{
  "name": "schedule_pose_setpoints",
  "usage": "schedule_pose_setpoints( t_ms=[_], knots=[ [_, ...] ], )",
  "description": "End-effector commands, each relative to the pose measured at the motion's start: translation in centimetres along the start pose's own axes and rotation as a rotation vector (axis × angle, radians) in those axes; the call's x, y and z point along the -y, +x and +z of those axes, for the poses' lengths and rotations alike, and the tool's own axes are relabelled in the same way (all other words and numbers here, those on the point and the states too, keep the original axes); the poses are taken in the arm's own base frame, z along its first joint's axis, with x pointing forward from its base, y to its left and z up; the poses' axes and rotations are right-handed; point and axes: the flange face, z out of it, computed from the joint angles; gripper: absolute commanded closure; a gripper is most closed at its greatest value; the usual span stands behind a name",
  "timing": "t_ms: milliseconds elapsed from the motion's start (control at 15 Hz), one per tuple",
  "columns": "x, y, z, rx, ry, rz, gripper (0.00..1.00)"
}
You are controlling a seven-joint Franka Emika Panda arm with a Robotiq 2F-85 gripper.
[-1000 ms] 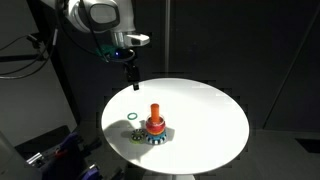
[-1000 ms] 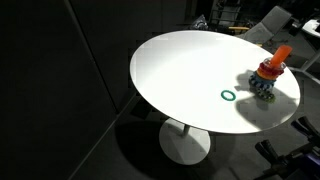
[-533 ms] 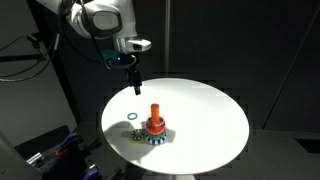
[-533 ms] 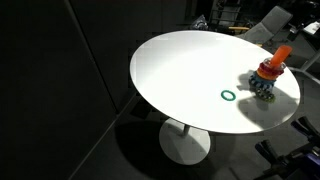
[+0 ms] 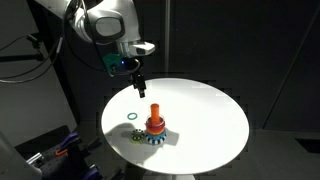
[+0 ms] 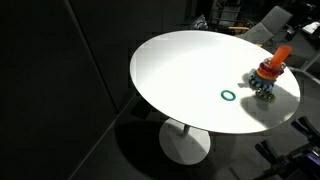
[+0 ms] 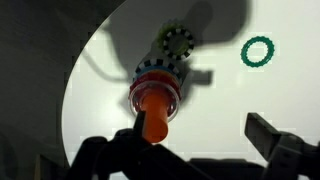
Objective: Take a ring off of the ring toss toy
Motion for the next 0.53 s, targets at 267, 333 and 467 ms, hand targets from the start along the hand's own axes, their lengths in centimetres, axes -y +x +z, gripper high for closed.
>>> schedule_pose_setpoints(
  t_ms=[267, 333, 467],
  knots=[
    [-2.2, -0.1, 3.8, -0.081, 0.034, 0.070, 0.00],
    [-2.2, -0.2, 4.5, -0.091, 0.033, 0.072, 0.00],
    [-2.2, -0.5, 5.8, -0.109, 0.035, 0.075, 0.00]
  ],
)
